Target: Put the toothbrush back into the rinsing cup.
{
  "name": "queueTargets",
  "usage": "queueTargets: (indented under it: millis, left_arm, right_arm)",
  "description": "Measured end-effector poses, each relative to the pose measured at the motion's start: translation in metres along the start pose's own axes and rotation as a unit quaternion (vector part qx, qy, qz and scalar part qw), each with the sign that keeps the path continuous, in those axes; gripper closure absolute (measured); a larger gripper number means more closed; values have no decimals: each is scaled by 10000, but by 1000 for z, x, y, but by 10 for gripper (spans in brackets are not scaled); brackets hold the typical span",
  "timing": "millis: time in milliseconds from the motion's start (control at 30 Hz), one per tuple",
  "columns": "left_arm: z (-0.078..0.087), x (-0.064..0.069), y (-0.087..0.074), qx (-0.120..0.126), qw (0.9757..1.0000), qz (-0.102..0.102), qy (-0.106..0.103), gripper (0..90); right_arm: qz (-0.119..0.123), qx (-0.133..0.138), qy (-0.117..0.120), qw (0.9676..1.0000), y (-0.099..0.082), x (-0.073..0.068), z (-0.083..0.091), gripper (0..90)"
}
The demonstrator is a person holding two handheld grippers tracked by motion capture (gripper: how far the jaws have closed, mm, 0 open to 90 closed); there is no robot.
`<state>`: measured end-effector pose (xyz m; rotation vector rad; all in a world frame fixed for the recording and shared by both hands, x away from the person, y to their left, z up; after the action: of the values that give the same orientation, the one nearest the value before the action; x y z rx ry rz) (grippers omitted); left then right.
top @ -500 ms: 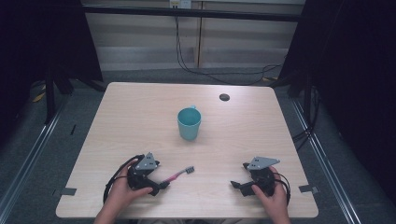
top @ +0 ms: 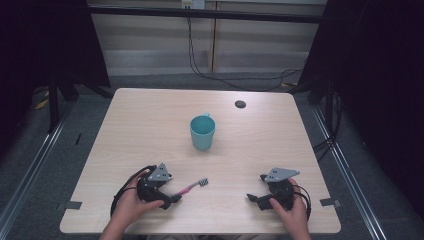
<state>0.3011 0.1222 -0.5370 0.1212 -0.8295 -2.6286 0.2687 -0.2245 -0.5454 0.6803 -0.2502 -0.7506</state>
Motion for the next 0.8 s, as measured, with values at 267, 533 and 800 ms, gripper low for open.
queueTargets:
  millis: [267, 533, 800]
  left_arm:
    - [4, 4, 8, -584, 9981, -91, -161, 281]
    - [4, 8, 17, -973, 9949, -159, -197, 377]
    - [6, 8, 22, -1329, 9904, -204, -310, 454]
  right_arm:
    - [1, 0, 0, 10000, 0, 0, 0, 126]
    - [1, 1, 1, 10000, 0, 0, 0, 126]
    - [1, 1, 1, 10000, 0, 0, 0, 126]
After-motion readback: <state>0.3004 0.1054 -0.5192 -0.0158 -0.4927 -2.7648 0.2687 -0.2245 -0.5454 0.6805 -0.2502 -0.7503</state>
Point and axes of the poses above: each handheld gripper's, and its own axes: z roughly backward along the jaws, y roughly out of its top, x roughly to its right, the point moved 5 cm from there along -z, roughly forward along the jaws, and after that the axes turned 6 degrees about -x, right-handed, at the moved point
